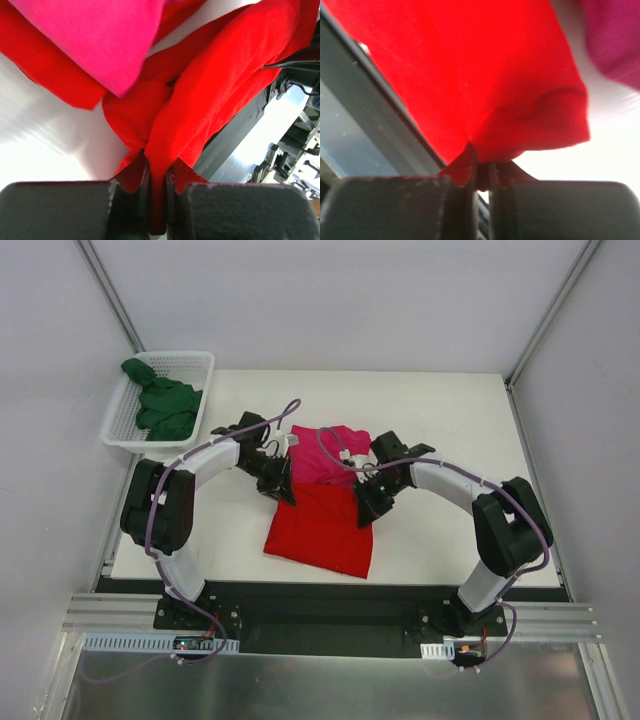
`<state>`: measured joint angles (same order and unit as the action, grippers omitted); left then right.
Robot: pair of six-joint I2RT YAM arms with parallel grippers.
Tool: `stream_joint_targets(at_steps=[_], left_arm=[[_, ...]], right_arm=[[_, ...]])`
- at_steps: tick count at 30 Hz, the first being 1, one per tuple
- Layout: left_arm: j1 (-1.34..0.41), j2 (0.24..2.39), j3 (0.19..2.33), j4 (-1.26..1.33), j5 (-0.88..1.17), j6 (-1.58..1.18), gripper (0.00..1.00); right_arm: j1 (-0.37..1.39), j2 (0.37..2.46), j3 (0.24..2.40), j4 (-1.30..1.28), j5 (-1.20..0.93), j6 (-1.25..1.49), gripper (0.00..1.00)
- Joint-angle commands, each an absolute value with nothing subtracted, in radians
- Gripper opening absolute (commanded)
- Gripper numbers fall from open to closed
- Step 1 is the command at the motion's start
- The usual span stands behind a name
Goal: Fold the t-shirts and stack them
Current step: Put the neatly folded tshirt into the corner of the board with the right arm
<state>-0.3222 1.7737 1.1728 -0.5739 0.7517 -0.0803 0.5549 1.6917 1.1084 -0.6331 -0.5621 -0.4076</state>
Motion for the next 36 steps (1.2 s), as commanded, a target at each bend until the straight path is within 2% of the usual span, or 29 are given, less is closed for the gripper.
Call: stream_joint_targets(at_steps=[1,10,20,36], left_arm=[[-0.331,1.675,1.111,-0.633,0.807,-0.031,0.0],[-0.334,1.514,0.988,-0.684,0.838,0.029,0.0],[-0.337,1.479,1.063,-0.695,0.845,0.081,0.0],[-0.348,1.428,1.184,-0.715,0.707,0.241,0.0]], right_arm=[[0.577,1.608,1.088,-0.712,-0.572,-0.497,0.01],[0.65,1.525,1.066,-0.729,-0.563,-0.535,0.01],[0.718,1.43,1.068,-0.701,-0.47,-0.542,0.01],[0.738,1.388,1.138,-0.653,-0.252,-0.589,0.01]])
